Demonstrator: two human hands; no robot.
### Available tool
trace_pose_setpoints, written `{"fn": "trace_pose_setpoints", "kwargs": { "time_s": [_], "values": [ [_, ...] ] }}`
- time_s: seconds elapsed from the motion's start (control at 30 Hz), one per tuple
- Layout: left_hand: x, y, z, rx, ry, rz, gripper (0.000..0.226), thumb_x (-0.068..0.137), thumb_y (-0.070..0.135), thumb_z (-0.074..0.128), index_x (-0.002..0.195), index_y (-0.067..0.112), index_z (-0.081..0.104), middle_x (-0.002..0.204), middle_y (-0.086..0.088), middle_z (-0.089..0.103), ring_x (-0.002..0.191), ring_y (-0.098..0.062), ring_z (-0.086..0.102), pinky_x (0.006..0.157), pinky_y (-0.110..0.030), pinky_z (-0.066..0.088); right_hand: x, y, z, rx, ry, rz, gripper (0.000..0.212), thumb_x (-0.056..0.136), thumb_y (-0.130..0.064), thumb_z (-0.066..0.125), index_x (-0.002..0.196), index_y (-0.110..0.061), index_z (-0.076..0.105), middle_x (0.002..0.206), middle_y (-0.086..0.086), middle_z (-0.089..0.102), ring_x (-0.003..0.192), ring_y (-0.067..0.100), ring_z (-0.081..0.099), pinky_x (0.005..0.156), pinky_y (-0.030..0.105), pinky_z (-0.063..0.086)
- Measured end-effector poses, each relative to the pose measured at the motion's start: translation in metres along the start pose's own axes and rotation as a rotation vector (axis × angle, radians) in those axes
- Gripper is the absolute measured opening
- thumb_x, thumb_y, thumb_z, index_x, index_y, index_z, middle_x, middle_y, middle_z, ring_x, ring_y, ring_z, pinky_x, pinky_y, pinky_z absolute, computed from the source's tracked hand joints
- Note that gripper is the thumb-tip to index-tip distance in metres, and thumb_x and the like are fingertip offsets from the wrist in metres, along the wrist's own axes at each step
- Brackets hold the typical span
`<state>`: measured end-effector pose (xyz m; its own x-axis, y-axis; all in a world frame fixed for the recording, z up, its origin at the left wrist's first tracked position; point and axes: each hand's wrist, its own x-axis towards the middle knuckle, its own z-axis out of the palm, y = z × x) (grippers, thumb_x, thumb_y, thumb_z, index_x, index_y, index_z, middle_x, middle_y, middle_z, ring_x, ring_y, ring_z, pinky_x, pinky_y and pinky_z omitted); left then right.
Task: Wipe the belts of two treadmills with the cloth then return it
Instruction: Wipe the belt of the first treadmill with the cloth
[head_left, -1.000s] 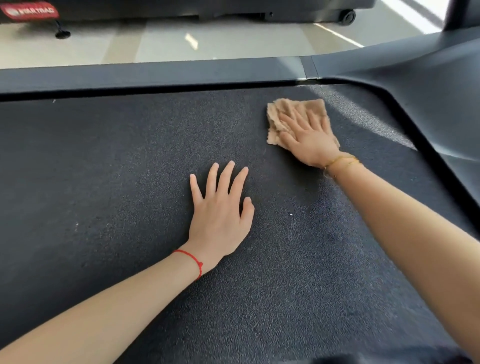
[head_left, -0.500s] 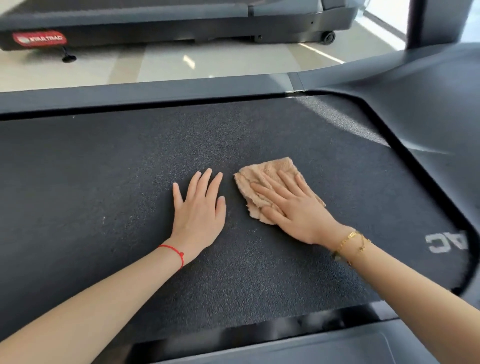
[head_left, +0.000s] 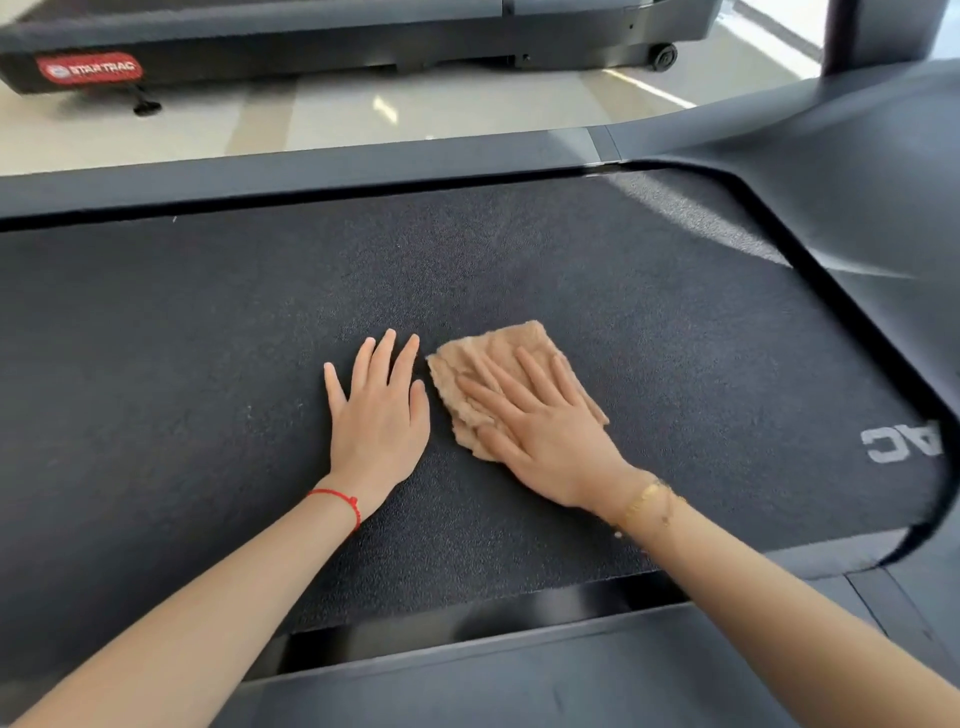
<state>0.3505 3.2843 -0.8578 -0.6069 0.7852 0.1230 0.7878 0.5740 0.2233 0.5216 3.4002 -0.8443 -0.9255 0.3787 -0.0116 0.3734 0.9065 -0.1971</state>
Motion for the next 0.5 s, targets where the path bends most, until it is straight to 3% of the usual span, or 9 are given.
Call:
{"fn": "trace_pose_setpoints", "kwargs": {
  "time_s": [0.1, 0.27, 0.33, 0.5],
  "values": [
    [-0.001, 0.000, 0.001, 0.004, -0.001, 0.000, 0.055, 0.102, 0.034, 0.026, 0.156, 0.028, 0.019, 0.164, 0.003, 0.015, 0.152, -0.017, 0.007, 0.120, -0.059, 0.004, -0.017, 0.035, -0.008, -0.047, 0.008, 0.082, 0.054, 0.103, -0.052, 0.023, 0.155, -0.044, 0.010, 0.163, -0.021, -0.004, 0.153, 0.022, -0.009, 0.122, 0.048, -0.008],
    [0.000, 0.003, 0.002, 0.002, 0.003, -0.007, 0.054, 0.102, 0.033, 0.026, 0.156, 0.027, 0.019, 0.164, 0.002, 0.016, 0.152, -0.018, 0.008, 0.119, -0.061, 0.004, -0.008, 0.065, -0.023, -0.006, 0.017, 0.457, 0.054, 0.104, -0.049, 0.021, 0.156, -0.042, 0.008, 0.164, -0.017, -0.008, 0.153, 0.030, -0.007, 0.121, 0.053, -0.009],
    [0.000, 0.003, 0.003, 0.003, 0.007, -0.005, 0.055, 0.102, 0.032, 0.026, 0.156, 0.027, 0.019, 0.163, 0.002, 0.017, 0.152, -0.019, 0.008, 0.119, -0.062, 0.005, -0.011, 0.041, -0.017, -0.011, 0.027, 0.405, 0.055, 0.104, -0.048, 0.021, 0.156, -0.042, 0.008, 0.163, -0.017, -0.012, 0.152, 0.032, -0.007, 0.120, 0.055, -0.009],
    [-0.001, 0.003, 0.002, -0.010, 0.018, 0.004, 0.054, 0.102, 0.030, 0.032, 0.155, 0.025, 0.024, 0.163, 0.000, 0.020, 0.151, -0.020, 0.012, 0.118, -0.063, 0.006, -0.047, -0.040, 0.003, -0.002, -0.044, 0.015, 0.057, 0.102, -0.052, 0.022, 0.156, -0.041, 0.010, 0.164, -0.017, -0.005, 0.153, 0.032, -0.007, 0.121, 0.055, -0.007]
  ]
}}
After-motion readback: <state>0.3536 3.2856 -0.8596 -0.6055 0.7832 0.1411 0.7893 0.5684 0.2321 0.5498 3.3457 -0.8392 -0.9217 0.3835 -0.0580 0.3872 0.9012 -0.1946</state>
